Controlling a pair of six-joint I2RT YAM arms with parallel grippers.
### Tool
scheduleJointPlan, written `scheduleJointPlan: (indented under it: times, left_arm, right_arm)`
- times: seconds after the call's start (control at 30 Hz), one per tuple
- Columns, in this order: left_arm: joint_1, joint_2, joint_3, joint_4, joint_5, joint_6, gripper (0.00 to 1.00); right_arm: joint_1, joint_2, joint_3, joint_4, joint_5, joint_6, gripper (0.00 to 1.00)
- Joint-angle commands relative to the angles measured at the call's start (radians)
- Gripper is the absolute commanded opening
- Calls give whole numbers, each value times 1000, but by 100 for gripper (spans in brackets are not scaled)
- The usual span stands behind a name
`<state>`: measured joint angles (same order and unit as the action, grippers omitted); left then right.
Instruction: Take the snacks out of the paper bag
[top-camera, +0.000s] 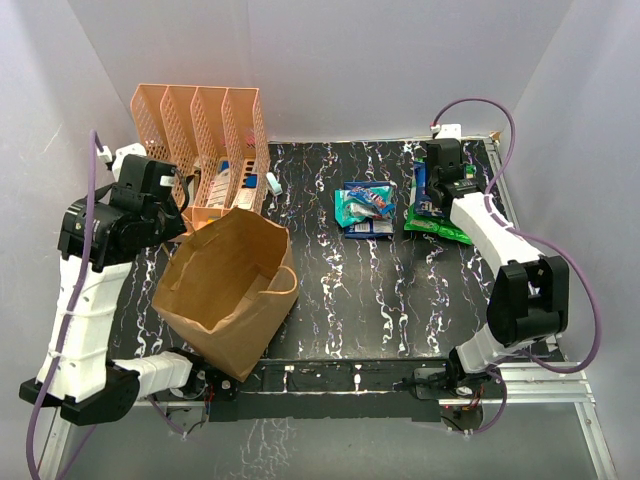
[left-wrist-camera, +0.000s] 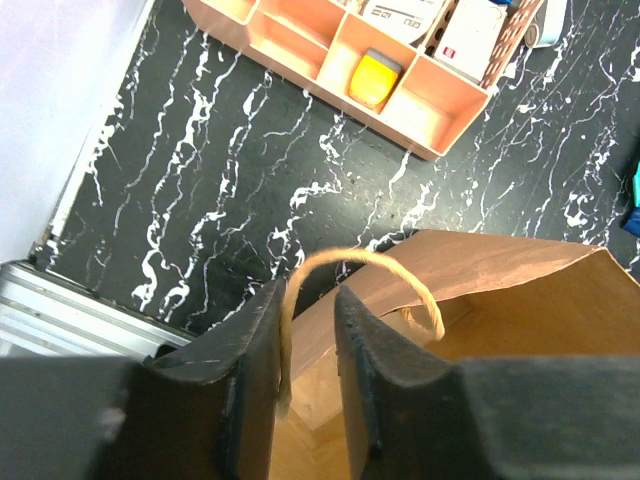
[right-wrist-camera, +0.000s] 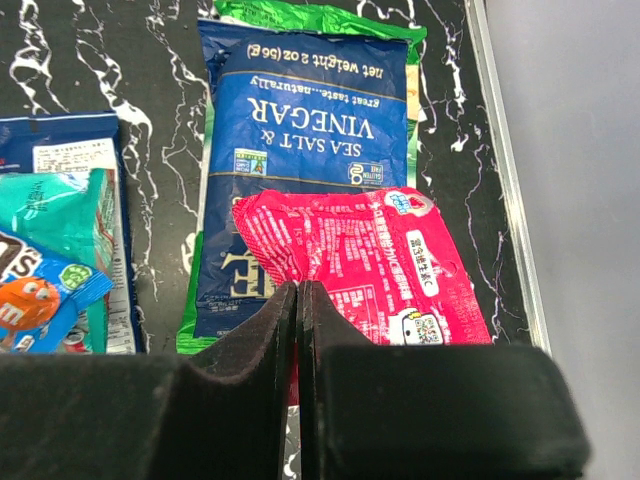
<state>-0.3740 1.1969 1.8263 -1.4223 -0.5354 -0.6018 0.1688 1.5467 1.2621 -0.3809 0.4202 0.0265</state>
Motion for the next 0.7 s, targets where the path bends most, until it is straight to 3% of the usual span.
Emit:
scheduleJointPlan:
  times: [0.0,0.17,0.23,0.4,0.47,0.6,0.67]
  left_arm:
    - [6,-29,47,-10,21,10,44]
    - [7,-66,81,-12,124,-16,63]
    - [6,-71,101,-9,150,-13,76]
    - [6,-65,171,-13,174,4,92]
    - [6,-59,211,-12,186,11,98]
    - [7,-58,271,-11,205,20,98]
    - [6,-67,285,-12,202,18,98]
  right_arm:
    - [-25,38,39,99,8,-2,7]
    - [-53,124,66,147,-18,-4,7]
    - [-55,148,67,175,-32,-8,7]
    - [-55,189,65,195,-81,-9,11]
    - [-55,182,50,196,-82,-3,25]
    - [-56,131,14,178,-133,-3,63]
    - [-55,92,9,146,-159,1,69]
